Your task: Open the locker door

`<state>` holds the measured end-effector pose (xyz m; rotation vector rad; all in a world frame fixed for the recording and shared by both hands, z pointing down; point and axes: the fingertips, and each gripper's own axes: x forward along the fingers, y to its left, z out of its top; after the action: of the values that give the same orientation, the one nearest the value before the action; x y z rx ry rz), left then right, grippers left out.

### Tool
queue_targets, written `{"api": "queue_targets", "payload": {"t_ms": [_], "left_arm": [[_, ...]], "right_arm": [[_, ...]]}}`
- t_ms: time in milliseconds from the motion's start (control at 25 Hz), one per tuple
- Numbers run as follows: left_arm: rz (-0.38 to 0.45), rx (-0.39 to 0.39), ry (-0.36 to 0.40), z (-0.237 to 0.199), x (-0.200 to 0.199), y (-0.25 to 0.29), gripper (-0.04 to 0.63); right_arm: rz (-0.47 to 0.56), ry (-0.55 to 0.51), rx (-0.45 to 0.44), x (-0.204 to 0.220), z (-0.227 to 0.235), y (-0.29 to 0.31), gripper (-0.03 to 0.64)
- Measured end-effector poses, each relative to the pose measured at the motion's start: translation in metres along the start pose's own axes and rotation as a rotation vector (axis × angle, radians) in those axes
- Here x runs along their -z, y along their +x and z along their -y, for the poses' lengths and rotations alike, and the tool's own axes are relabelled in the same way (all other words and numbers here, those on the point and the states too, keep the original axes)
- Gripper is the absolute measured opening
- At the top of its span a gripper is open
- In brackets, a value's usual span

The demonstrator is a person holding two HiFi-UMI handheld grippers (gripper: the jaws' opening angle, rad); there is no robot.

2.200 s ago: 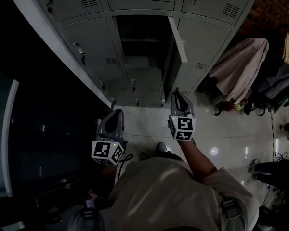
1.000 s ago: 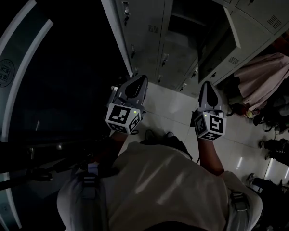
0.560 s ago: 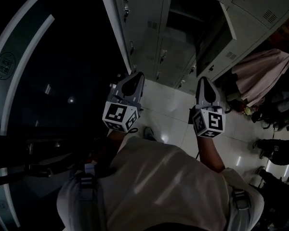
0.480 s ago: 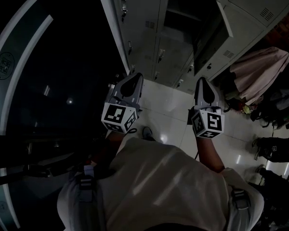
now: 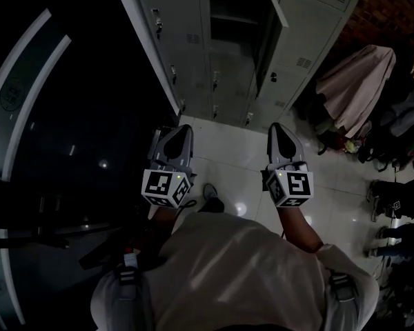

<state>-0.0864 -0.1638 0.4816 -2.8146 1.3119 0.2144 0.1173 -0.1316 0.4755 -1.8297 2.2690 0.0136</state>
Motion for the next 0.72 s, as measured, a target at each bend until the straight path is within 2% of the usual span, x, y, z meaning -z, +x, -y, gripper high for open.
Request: {"api": "queue_targets", "payload": {"t_ms": [320,720], "left_arm": [[-0.01,0.016,0.008,0.081,0.025,-0.064,-0.012],[0.015,0.016,0.028,0.142,0.013,-0.131,-0.012]], "right_arm": [[0.016,0.056,-0.004,0.01,-0.007,-0.1,0.002],[0.053,-0.012,-0.001,-0.013,-0.024,-0.194,0.002]]}}
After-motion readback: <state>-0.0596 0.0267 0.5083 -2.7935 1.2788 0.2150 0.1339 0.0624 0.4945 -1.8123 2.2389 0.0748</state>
